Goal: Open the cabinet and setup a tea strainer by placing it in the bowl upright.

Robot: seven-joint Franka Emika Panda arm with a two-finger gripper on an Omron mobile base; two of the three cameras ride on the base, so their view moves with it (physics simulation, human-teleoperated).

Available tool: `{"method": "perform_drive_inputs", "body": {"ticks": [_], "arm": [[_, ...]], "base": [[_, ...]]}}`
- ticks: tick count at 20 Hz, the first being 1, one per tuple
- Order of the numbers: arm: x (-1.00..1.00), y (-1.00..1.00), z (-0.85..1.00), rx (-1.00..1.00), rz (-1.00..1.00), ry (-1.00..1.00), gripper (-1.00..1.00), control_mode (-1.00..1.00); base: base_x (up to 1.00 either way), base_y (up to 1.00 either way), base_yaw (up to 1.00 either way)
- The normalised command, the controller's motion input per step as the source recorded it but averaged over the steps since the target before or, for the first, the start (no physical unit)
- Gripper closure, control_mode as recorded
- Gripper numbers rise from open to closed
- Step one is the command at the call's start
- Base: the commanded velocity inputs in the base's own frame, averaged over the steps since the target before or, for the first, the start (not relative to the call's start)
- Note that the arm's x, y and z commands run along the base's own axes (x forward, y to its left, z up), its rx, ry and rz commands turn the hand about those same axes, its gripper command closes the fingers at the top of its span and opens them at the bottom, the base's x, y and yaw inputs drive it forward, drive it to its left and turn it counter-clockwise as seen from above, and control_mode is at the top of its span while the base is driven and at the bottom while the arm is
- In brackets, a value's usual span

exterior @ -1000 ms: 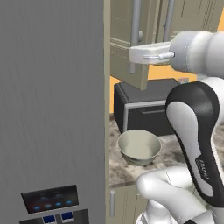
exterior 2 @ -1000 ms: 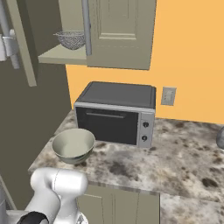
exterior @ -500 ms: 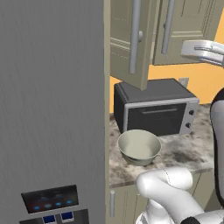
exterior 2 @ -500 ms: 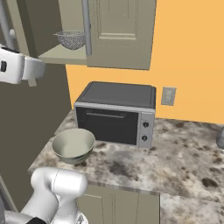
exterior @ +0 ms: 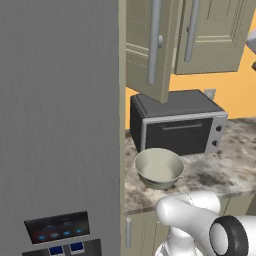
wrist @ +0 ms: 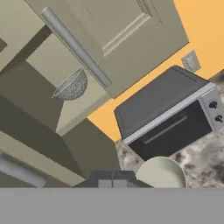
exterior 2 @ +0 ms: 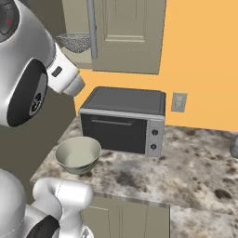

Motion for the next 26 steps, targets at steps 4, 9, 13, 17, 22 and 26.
{"method": "perform_drive_inputs", "body": {"ticks": [4,9,13,17,22,26], "arm": [[0.97,0.22,-0.63,0.26,0.02,0.11,1.0,-1.0],[0.84,0.4,-0.52,0.28,0.0,-0.01,1.0,-1.0],[0.49,0.64,-0.41,0.31,0.0,-0.17,1.0,-1.0],[0.45,0.53,-0.07,0.36,0.01,-0.15,1.0,-1.0],[0.67,0.09,0.07,0.34,0.09,-0.04,1.0,-1.0],[0.28,0.11,0.29,0.22,0.26,0.19,1.0,-1.0]], "base": [[0.0,0.0,0.0],[0.0,0.0,0.0],[0.0,0.0,0.0],[0.0,0.0,0.0],[0.0,0.0,0.0],[0.0,0.0,0.0]]}}
